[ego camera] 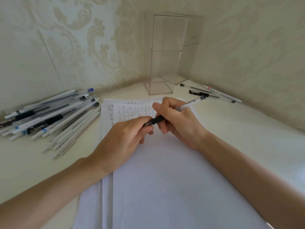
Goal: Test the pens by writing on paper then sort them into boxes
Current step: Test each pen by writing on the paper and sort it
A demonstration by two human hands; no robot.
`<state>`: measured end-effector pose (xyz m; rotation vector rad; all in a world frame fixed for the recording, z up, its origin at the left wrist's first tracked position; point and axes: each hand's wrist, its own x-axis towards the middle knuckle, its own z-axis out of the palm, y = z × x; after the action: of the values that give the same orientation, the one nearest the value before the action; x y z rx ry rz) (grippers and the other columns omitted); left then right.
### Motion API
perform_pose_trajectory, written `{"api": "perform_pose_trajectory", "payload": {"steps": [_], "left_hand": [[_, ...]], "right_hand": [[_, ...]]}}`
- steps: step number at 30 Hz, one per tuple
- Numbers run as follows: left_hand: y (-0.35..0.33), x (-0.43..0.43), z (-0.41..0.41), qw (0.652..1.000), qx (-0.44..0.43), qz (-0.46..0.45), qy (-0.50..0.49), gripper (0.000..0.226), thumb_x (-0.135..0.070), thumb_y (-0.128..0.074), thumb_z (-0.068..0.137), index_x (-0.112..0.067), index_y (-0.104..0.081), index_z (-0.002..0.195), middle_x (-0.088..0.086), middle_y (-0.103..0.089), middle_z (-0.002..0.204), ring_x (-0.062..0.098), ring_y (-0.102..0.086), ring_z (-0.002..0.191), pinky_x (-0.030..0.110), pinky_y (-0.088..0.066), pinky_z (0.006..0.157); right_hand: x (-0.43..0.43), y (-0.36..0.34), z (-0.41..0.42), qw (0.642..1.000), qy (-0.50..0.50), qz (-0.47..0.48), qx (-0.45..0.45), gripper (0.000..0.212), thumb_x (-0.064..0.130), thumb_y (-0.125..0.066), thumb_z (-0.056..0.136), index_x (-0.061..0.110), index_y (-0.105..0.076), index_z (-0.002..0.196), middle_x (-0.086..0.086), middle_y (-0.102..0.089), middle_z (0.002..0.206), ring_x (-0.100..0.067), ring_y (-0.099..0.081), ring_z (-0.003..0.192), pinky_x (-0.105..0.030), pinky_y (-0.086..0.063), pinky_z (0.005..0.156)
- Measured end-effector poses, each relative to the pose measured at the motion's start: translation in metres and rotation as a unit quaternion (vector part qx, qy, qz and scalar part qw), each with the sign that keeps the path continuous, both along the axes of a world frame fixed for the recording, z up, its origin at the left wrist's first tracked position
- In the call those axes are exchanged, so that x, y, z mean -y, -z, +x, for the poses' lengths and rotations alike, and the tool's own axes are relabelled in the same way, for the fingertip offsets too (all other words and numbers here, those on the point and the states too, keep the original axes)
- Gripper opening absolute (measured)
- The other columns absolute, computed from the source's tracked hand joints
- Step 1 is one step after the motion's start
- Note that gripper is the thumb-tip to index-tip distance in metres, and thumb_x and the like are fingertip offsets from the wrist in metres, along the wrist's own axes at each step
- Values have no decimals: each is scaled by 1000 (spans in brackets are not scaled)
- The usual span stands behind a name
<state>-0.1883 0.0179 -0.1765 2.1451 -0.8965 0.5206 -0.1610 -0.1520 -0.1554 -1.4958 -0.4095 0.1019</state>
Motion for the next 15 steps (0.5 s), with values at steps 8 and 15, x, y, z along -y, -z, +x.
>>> {"api": "perform_pose_trajectory", "payload": {"steps": [8, 15], "left_hand": [[0, 3, -3, 998, 28, 2, -49, 33, -32, -39, 92, -10, -59, 108, -23, -49, 70, -2, -51, 64, 7, -39, 60], [-12, -4, 1, 987, 60, -31, -147, 29, -17, -41, 97, -19, -48, 125, -8, -56, 93, -2, -50, 81, 7, -37, 73]], "right_hand": [[-10, -5, -7, 999, 46, 22, -15, 39, 14, -55, 93, 10, -38, 59, -3, -34, 45, -9, -26, 36, -16, -24, 39], [-11, -6, -13, 999, -19, -37, 12, 55, 59, -55, 77, 9, -54, 101, 0, -54, 60, -13, -41, 53, -24, -35, 51]]}}
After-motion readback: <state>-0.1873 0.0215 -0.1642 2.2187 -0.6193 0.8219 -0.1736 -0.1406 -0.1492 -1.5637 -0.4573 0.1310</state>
